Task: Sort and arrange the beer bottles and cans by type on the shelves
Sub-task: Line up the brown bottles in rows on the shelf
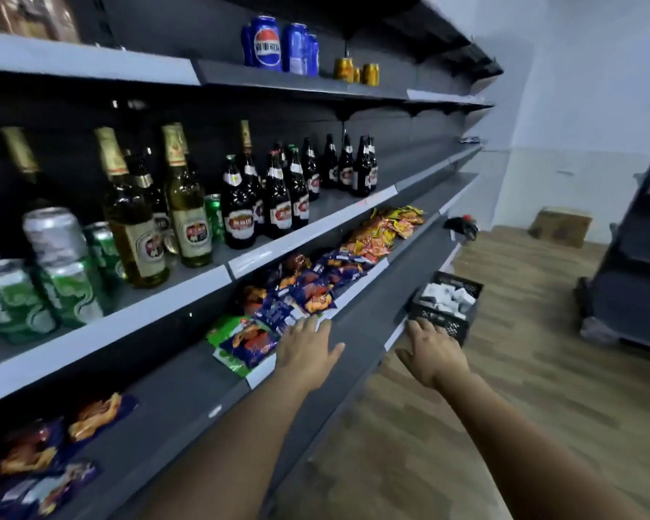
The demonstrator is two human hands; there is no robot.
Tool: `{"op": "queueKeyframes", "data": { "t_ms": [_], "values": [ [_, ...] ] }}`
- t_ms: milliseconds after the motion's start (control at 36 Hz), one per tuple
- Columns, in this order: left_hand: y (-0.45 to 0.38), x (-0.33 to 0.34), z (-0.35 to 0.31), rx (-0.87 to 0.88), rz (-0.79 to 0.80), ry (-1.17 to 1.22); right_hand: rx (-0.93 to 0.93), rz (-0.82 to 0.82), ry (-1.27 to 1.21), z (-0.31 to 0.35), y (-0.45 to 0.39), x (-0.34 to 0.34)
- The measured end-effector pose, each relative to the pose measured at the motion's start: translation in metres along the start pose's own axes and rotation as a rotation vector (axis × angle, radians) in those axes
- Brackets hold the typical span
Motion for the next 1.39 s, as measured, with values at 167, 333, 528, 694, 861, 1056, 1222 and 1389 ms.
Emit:
{"op": "queueKeyframes", "data": {
  "t_ms": [167,333,528,694,861,1056,1222,1389],
  "values": [
    [-0.085,0.0,-0.001,-0.053,-0.002,-0.005,-0.066,0.013,-0.025,-0.015,-0.101,-0.009],
    [-0.176,-0.001,0.022,-0.096,-0.092,-0.006,-0.152,-0.045,-0.016,-0.005,-0.206,-0.023],
    [-0.29,-0.023,0.057,-0.134,-0.253,0.067,-0.196,-0.09,0.007,0.022,-0.328,-0.043],
    [-0.379,-0.037,0.071,-0.128,-0.339,0.206,-0.23,-0.1,-0.028,0.05,-0.417,-0.055],
    [-0.45,-0.027,0.076,-0.085,-0.336,0.189,-0.227,-0.113,-0.086,0.058,-0.5,-0.059],
    [-0.513,-0.018,0.096,-0.2,-0.376,0.251,-0.24,-0.169,-0.217,0.065,-0.599,-0.078],
    [-0.56,-0.013,0.107,-0.343,-0.417,0.28,-0.421,-0.165,-0.254,0.093,-0.671,-0.08],
    [-0.597,-0.016,0.124,-0.565,-0.463,0.287,-0.605,-0.067,-0.261,0.113,-0.722,-0.067]
  ]
}}
Point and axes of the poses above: each hand's wrist, its own y-axis away from the middle knuckle, its own x-axis out of the palm, z = x × y, the point moved 6 cm from there along -y, towards the middle knuckle, and after that the axes turned 6 degrees about x, right-handed, at the moved point
